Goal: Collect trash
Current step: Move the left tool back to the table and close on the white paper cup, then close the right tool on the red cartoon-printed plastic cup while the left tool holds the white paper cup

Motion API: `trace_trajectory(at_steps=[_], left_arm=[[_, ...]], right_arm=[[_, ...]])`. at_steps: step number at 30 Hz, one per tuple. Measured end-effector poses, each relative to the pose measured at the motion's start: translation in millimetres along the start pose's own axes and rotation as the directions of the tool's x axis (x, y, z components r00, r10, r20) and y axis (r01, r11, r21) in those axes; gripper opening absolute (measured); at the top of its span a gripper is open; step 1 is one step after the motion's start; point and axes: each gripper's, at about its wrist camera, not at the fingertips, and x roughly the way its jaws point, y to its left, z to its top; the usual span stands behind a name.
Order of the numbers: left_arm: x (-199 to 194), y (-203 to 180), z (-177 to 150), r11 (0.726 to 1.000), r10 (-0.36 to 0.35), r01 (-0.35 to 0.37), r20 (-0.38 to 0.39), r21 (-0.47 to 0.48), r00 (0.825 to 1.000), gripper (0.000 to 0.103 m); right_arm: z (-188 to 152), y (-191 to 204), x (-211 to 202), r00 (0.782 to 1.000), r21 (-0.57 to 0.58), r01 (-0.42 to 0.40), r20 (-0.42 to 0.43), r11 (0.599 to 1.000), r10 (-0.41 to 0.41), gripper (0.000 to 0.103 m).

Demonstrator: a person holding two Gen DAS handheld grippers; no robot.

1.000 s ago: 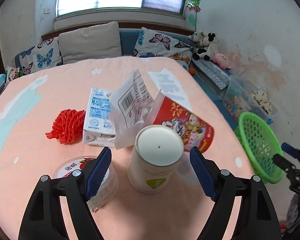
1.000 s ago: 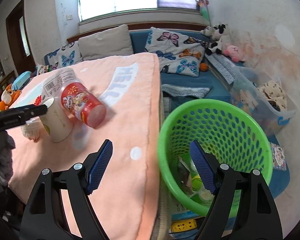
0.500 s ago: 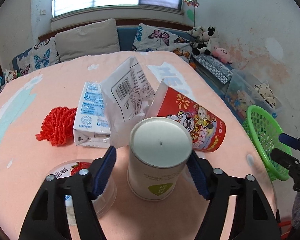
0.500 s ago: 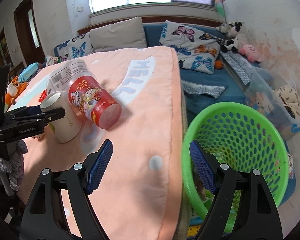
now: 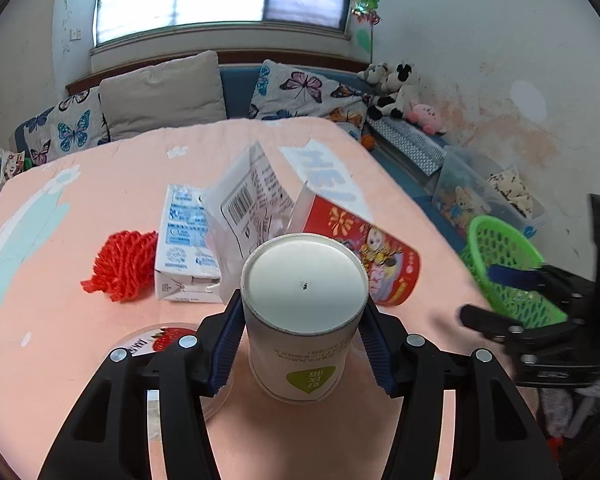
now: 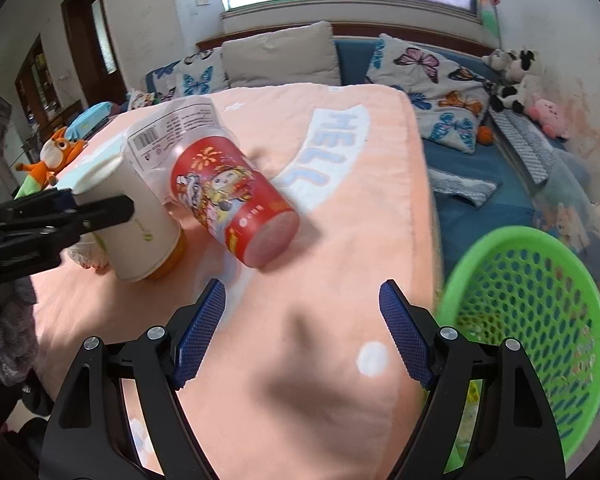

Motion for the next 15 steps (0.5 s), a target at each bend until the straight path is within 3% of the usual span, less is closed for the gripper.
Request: trace_trajectory(at_steps=[5, 15], left_arm=[[-19.4, 3.4, 8.1, 1.000, -0.010, 0.009, 0.024, 0.005, 1.000, 0.053], [-46.4, 18.7, 15.7, 1.000, -0.011, 0.012, 0.054, -0.018, 0.998, 0.053]], right_arm=[[11.7, 6.5, 16.0, 0.998, -0.016, -0.065, -0.010, 0.998, 0.064, 0.079], [40.9, 25.4, 49.6, 0.993, -0.123, -0.117, -0.039, 0.985, 0.113, 0.079]])
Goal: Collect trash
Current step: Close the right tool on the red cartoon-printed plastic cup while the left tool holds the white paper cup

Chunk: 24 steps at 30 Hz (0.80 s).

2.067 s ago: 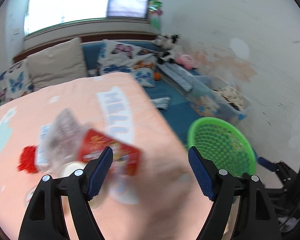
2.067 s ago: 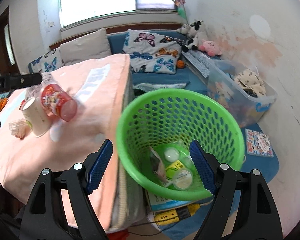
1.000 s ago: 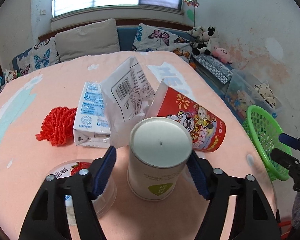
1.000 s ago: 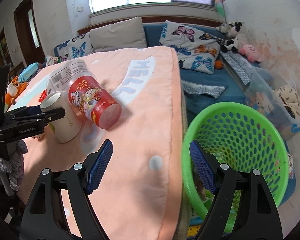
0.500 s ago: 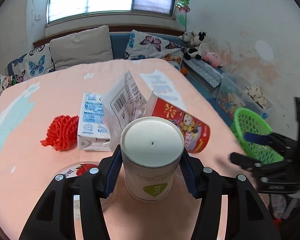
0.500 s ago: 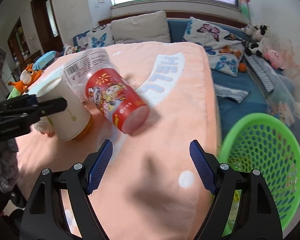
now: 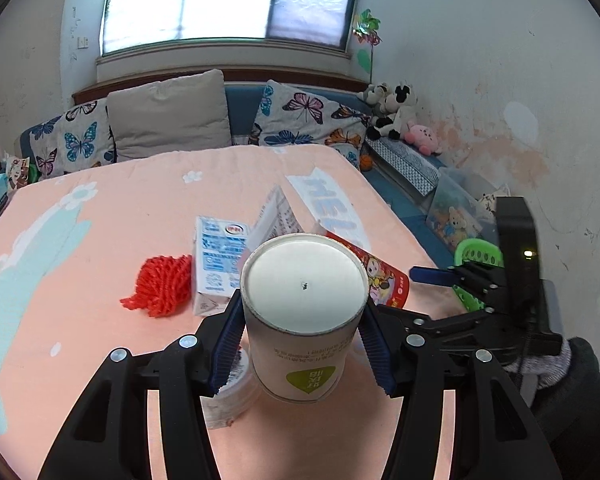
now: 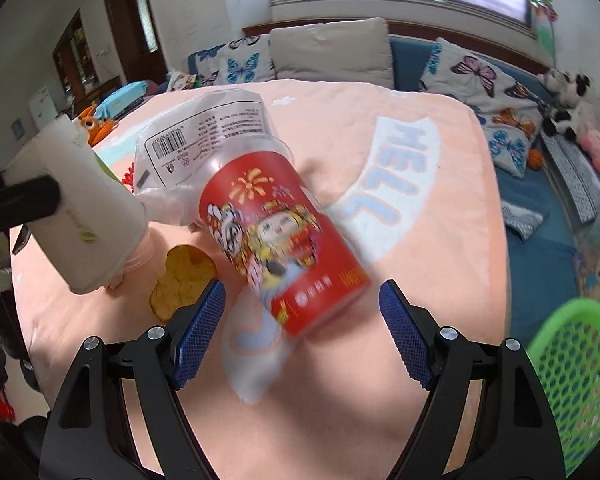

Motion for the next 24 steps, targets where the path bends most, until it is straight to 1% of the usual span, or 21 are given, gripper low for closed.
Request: trace_trajectory(at_steps=[4, 10, 12, 18, 24], left_arm=[[-4.3, 5.6, 1.2, 1.000, 0.005, -0.005, 0.010, -0.005, 1.000, 0.053], [-4.1, 11.2, -1.6, 1.000, 0.004, -0.004, 0.002, -0.019, 1.000, 0.053], [-4.3, 11.8, -2.3, 1.000, 0.007, -0.007, 0.001, -0.021, 1.000, 0.053], [-1.0, 17.3, -2.6, 1.000, 0.008, -0.009, -0.006, -0.030, 1.000, 0.053], [0.1, 16.7, -3.1, 1.000, 0.006, -0.007, -0.010, -0.029, 1.000, 0.053]], right_arm=[[10.3, 5.7, 12.0, 1.000, -0.062, 0.010, -0.019, 0.998, -0.012, 0.081], [16.4, 5.3, 28.6, 0.997, -0.135, 0.024, -0.064, 0.991, -0.033, 0.081], [17.7, 3.8, 31.4, 0.996, -0.152, 0.036, -0.069, 0.988, -0.047, 0.081], [20.5, 4.4, 38.0, 0.994, -0.199, 0.066, -0.073, 0.978, -0.082, 0.086], [24.7, 8.1, 48.8, 0.994, -0.236, 0.055, -0.077, 0.970, -0.075, 0.086]])
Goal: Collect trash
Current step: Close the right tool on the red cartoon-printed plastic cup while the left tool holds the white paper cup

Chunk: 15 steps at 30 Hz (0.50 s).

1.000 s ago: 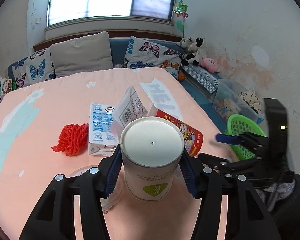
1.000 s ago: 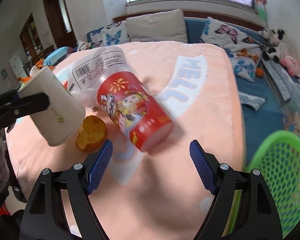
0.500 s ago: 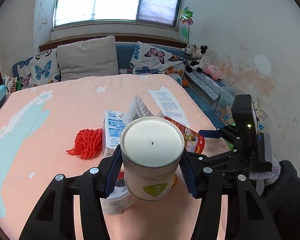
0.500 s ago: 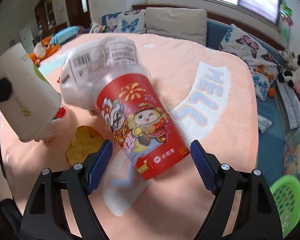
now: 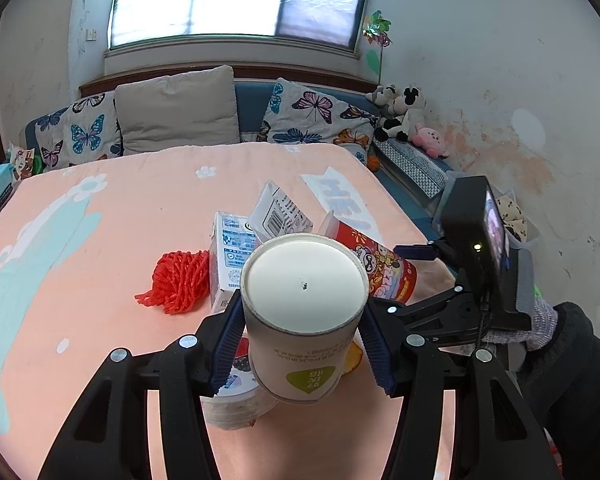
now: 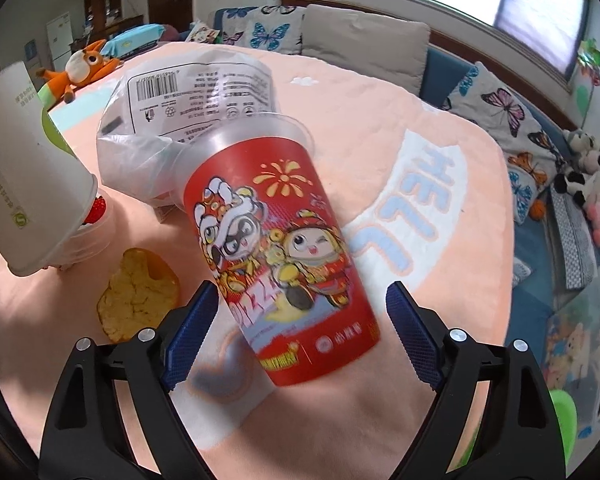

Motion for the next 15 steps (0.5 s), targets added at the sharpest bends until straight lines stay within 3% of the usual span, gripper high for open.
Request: trace_trajectory(at_steps=[7, 15], left_arm=[[1.1, 4.2, -0.9, 1.000, 0.006, -0.006, -0.004, -0.011, 1.000, 0.053], [-2.9, 2.3, -0.9, 1.000, -0.009, 0.009, 0.005, -0.014, 1.000, 0.053]], right_arm=[[5.5, 6.9, 9.9, 1.000, -0.019, -0.012, -0.005, 1.000, 0.011, 0.079], [-5.3, 8.8, -20.4, 1.000, 0.027, -0.003, 0.007, 1.000, 0.003, 0.070]])
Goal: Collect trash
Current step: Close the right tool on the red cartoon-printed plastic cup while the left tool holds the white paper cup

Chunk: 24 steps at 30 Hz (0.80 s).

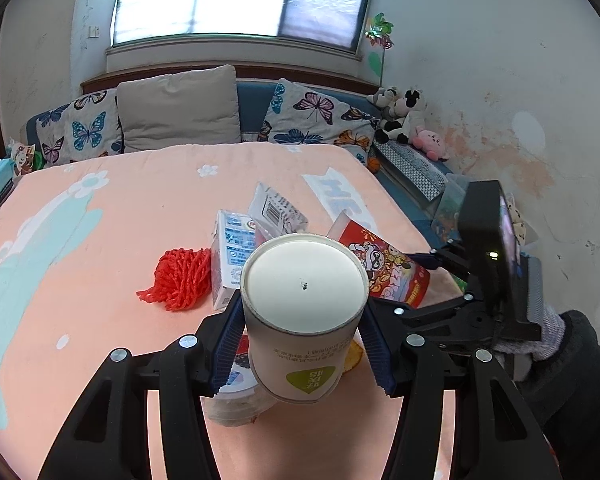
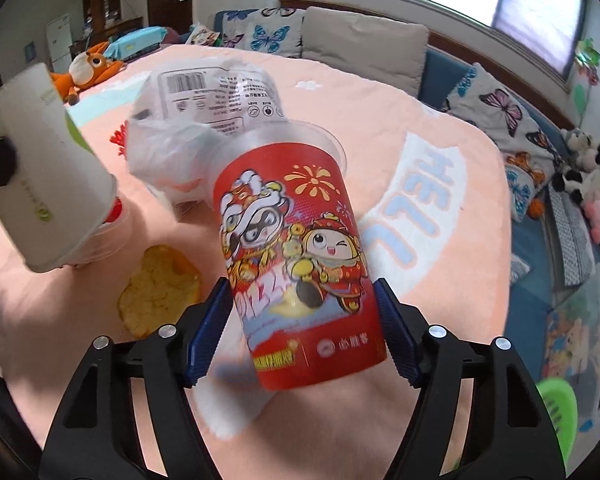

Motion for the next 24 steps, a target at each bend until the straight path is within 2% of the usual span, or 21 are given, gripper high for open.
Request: trace_trajectory(at_steps=[10, 15, 24], left_arm=[[-6.2, -19.3, -2.1, 0.998, -0.056, 0.056, 0.010, 0.021, 0.998, 0.053], [-9.8, -31.4, -2.4, 0.996, -0.080, 0.080, 0.013, 0.043, 0.997, 0.053], [-12.7, -42.4, -1.2, 0.992, -0.108, 0.107, 0.011, 0.059, 0.994, 0.053]], right_arm=[[-30.4, -5.0, -64.0, 0.997, 0.140, 0.044, 0.056, 0.989, -0.053, 0.066], [-41.0, -6.7, -90.9, 0.994, 0.203, 0.037, 0.095, 0.978, -0.057, 0.066], [-51.6, -9.9, -116.7, 0.990, 0.287, 0.038, 0.119, 0.957, -0.075, 0.066]])
